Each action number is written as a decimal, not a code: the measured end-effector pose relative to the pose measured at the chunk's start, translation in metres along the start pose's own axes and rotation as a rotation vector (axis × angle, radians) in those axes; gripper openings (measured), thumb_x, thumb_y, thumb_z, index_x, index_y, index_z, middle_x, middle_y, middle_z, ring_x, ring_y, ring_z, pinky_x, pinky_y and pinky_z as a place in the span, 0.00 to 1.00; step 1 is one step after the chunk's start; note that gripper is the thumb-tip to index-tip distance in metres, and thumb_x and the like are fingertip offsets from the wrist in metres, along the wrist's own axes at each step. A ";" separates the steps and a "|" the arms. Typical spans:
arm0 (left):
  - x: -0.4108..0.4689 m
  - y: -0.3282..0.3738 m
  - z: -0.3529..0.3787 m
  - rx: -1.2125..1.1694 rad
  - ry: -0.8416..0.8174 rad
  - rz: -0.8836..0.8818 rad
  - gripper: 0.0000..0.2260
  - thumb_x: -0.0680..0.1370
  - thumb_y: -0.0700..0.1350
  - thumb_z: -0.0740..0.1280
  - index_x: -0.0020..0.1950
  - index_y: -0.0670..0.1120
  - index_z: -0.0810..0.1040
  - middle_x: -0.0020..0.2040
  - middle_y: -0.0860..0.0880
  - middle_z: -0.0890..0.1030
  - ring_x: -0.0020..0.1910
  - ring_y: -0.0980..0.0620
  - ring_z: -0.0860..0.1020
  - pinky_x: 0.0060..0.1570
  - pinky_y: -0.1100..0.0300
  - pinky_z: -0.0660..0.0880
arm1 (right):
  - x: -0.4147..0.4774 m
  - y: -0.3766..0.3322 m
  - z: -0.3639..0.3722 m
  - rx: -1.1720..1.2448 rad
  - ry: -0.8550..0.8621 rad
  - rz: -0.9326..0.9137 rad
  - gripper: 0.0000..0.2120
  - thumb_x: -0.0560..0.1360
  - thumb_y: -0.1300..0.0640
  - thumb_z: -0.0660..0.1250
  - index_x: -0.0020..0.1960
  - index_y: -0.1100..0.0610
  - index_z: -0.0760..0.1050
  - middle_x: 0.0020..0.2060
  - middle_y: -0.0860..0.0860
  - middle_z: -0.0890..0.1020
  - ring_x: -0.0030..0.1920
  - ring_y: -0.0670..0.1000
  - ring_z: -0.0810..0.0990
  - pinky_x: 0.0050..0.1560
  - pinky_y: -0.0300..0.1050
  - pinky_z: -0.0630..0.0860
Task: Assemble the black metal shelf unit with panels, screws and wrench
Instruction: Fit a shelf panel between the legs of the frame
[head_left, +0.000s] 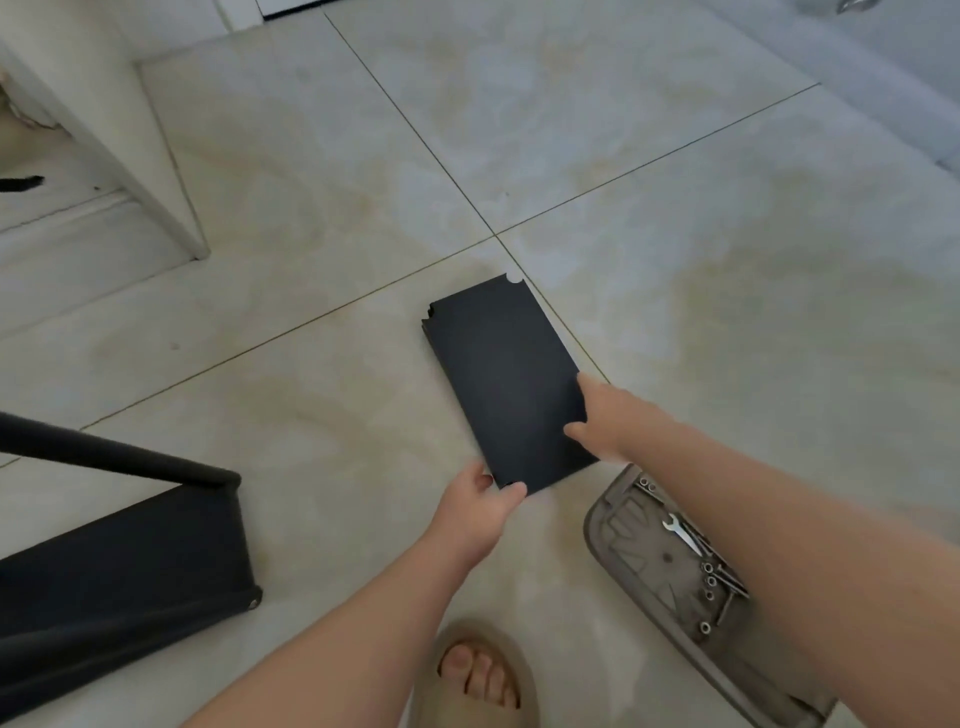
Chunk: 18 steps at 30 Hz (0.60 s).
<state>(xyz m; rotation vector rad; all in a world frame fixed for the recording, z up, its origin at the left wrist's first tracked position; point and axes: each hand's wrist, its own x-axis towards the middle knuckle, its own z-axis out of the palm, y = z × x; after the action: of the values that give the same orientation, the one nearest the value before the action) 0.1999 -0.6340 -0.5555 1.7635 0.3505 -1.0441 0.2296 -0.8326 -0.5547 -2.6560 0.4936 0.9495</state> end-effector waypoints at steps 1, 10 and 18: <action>0.005 0.001 0.001 -0.017 -0.009 0.006 0.18 0.81 0.44 0.66 0.71 0.49 0.70 0.61 0.55 0.78 0.54 0.59 0.77 0.57 0.57 0.72 | 0.003 0.000 0.001 0.036 -0.001 -0.002 0.21 0.81 0.48 0.62 0.70 0.52 0.63 0.61 0.52 0.78 0.59 0.58 0.77 0.62 0.56 0.74; 0.009 0.015 -0.008 -0.092 0.317 0.037 0.11 0.77 0.47 0.71 0.50 0.50 0.69 0.52 0.49 0.80 0.49 0.50 0.80 0.54 0.50 0.77 | -0.009 -0.016 -0.015 0.437 0.159 0.021 0.24 0.81 0.52 0.63 0.75 0.58 0.66 0.62 0.57 0.78 0.51 0.56 0.74 0.51 0.47 0.73; -0.062 0.053 -0.048 -0.138 0.284 0.153 0.17 0.75 0.44 0.73 0.60 0.46 0.71 0.48 0.47 0.83 0.47 0.50 0.84 0.58 0.48 0.79 | -0.065 -0.026 -0.064 0.971 0.342 0.114 0.26 0.76 0.57 0.70 0.72 0.60 0.71 0.55 0.53 0.81 0.54 0.57 0.81 0.53 0.52 0.80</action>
<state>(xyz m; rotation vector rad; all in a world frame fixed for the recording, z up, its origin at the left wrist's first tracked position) 0.2219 -0.6018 -0.4691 1.7847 0.4444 -0.6473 0.2283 -0.8184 -0.4606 -1.8809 0.9032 0.1539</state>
